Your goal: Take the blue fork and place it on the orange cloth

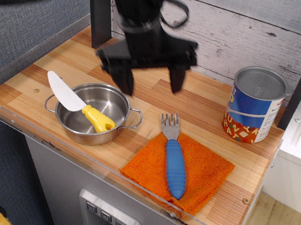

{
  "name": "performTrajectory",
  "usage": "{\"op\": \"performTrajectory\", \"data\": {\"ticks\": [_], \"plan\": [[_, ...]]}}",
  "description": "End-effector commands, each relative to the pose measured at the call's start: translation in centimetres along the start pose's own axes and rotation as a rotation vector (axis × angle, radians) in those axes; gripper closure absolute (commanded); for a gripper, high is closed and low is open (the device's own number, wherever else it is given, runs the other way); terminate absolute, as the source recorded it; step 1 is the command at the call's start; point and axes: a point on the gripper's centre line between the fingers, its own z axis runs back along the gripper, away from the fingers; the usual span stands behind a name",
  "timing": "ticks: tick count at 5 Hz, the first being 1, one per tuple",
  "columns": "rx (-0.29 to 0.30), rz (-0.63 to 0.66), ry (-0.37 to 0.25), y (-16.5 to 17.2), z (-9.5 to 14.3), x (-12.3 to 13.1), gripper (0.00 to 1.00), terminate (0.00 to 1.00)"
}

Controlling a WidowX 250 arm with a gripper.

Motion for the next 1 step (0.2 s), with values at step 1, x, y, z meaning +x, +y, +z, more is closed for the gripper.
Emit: {"op": "performTrajectory", "data": {"ticks": [1], "plan": [[0.097,-0.146,-0.079,5.25,3.57,5.24,0.0,1.0]]}}
